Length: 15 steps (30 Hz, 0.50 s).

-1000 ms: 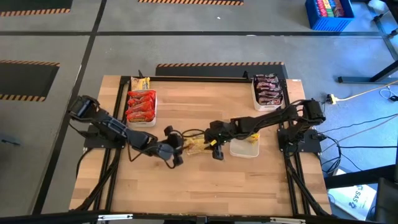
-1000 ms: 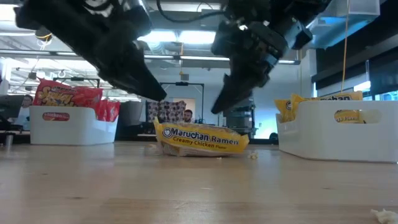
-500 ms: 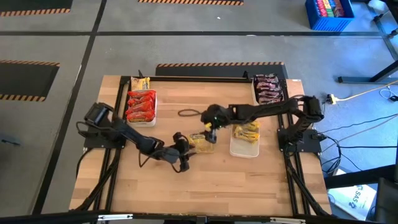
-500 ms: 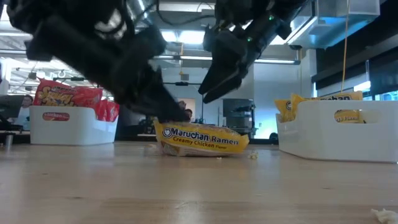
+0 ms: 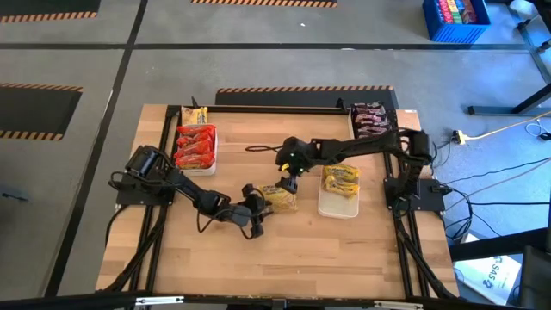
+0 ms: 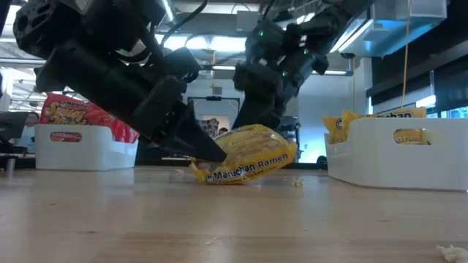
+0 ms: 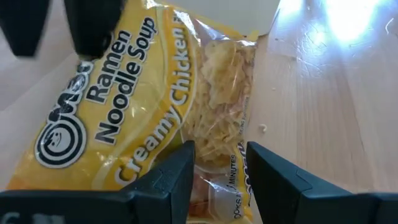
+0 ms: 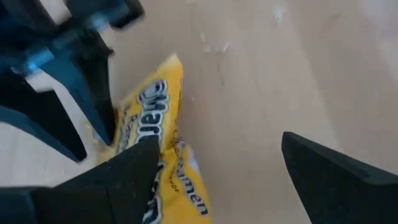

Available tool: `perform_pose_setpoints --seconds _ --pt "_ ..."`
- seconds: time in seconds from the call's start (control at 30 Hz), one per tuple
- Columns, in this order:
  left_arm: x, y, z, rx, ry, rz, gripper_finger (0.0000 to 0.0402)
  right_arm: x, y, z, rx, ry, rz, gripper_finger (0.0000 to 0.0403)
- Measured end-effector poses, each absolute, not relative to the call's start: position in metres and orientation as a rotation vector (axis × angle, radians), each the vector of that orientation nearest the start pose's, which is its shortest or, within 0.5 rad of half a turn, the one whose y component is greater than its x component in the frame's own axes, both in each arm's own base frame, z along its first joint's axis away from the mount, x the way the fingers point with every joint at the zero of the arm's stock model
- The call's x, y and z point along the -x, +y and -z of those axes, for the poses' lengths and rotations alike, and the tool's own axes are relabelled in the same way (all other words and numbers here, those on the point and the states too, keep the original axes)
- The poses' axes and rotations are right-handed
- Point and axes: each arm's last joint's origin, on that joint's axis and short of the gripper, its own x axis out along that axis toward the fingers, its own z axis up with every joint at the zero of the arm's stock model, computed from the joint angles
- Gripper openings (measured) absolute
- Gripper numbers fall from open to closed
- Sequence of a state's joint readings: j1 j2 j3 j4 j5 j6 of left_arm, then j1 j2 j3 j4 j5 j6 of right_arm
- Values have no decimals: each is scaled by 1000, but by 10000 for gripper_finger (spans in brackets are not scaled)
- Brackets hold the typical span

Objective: Sort Maruchan noodles
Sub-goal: Put the right yellow noodle into the bottom white bin

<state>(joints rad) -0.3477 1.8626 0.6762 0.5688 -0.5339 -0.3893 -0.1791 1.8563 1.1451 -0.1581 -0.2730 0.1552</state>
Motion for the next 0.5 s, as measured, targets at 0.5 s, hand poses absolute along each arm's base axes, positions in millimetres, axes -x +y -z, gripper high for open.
perform_pose_setpoints --seconds 0.5 --pt "-304 -95 -96 108 527 -281 141 -380 -52 -161 -594 869 -255 319"
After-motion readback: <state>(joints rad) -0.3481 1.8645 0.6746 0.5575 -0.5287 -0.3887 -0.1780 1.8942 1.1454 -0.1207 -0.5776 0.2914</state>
